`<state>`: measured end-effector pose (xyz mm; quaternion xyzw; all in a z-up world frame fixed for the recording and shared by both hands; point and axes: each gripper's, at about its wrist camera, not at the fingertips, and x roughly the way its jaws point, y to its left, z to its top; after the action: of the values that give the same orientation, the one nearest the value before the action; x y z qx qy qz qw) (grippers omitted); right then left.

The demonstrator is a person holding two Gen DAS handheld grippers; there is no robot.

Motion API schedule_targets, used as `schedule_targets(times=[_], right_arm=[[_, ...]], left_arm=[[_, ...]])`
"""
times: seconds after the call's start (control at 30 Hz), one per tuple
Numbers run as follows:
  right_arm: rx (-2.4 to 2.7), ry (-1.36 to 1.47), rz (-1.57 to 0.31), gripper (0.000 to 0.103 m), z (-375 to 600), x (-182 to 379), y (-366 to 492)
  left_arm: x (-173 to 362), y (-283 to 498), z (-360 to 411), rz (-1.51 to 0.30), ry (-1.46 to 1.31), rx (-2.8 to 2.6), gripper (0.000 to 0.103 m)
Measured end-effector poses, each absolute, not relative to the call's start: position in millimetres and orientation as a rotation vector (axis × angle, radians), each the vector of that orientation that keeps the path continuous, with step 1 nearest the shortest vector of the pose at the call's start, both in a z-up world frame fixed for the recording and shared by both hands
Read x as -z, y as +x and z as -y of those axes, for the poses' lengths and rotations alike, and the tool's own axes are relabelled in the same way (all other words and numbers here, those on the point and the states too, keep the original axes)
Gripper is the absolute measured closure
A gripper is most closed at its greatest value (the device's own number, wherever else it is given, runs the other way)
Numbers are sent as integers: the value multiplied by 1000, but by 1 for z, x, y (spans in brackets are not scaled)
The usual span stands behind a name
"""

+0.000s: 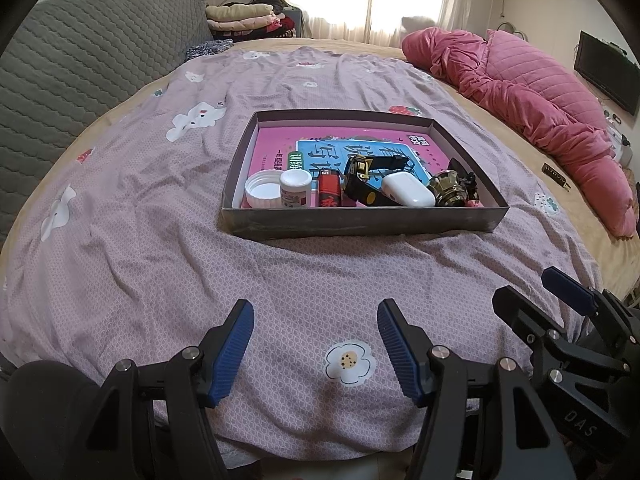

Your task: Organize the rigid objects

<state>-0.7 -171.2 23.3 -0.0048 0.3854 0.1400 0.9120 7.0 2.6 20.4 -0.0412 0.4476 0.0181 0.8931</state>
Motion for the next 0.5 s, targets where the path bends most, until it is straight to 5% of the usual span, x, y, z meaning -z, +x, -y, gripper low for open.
schedule_targets(times=[0.5], right_arm=[[-291,-9,-797,28,171,-22,0]], left_arm=[[-19,8,-3,-931,-85,-38,39]])
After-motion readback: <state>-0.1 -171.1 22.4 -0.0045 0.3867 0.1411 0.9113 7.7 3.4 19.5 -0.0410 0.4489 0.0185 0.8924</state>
